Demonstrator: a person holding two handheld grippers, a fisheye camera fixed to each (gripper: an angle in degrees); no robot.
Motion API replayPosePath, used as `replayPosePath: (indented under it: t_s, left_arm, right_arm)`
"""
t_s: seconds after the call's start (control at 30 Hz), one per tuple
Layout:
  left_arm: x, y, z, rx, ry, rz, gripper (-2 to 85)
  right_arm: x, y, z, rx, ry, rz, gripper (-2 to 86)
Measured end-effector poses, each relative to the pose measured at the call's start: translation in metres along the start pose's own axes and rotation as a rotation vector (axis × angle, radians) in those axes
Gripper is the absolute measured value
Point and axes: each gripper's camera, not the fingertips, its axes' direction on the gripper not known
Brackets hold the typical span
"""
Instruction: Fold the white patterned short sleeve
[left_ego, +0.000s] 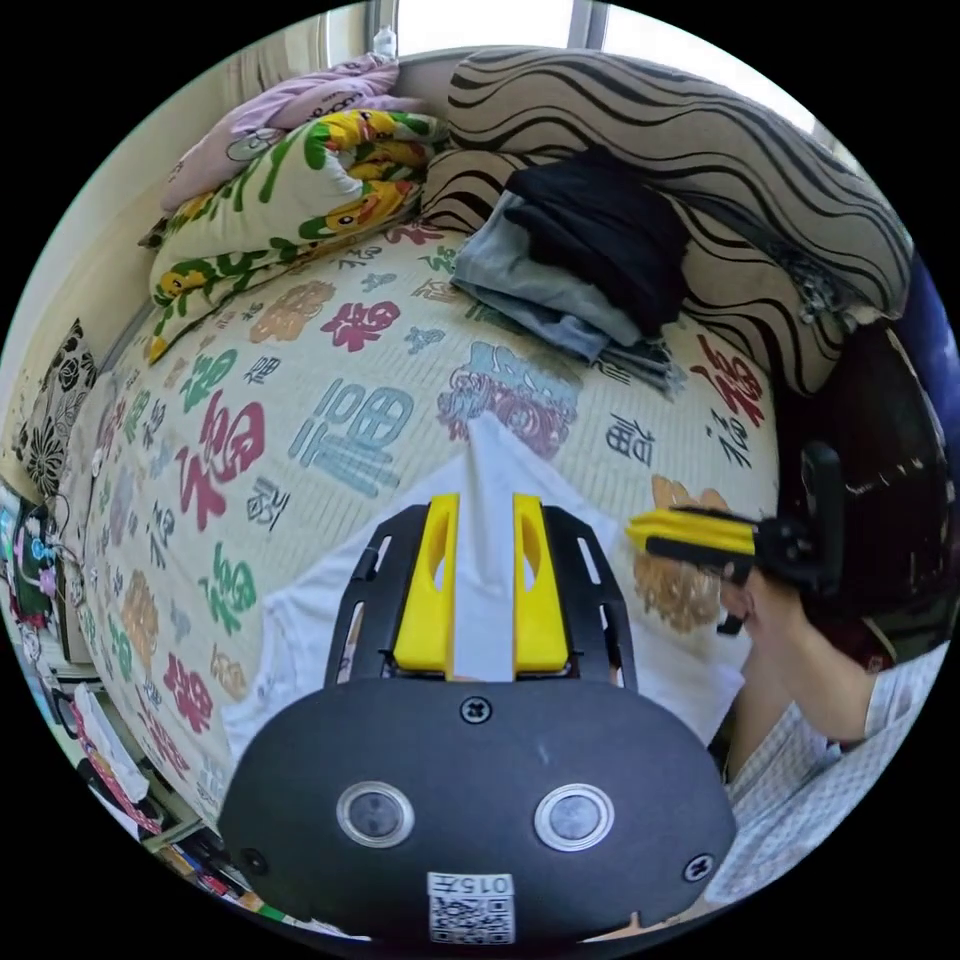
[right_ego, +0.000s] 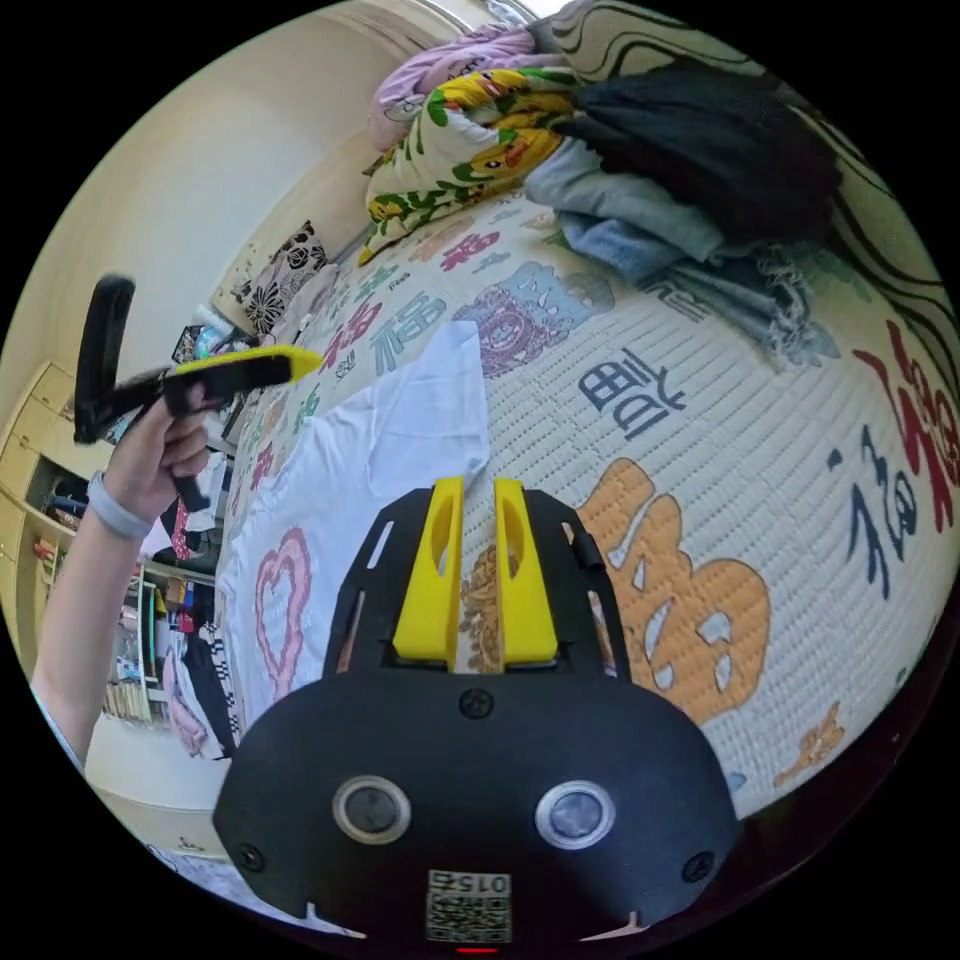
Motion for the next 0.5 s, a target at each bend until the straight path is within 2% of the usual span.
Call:
replayPosePath:
  t_s: [0.23, 0.3, 0.5]
  left_arm:
    - [0.006, -0.074, 0.105, -0.077, -0.002, -0.010, 6.9]
    - [0.007, -0.080, 0.129, -0.126, -0.026, 0.010, 3.8]
    - [-0.024, -0.065, 0.120, 0.019, 0.043, -0.022, 0.1]
  right_arm:
    - [0.029, -0.014, 0.005, 0.032, -0.096, 0.042, 2.4]
    - [0.034, -0.014, 0.003, 0.044, -0.120, 0.027, 0.2]
    - [0.040, -0.013, -0.011, 0.110, -0.141, 0.024, 0.5]
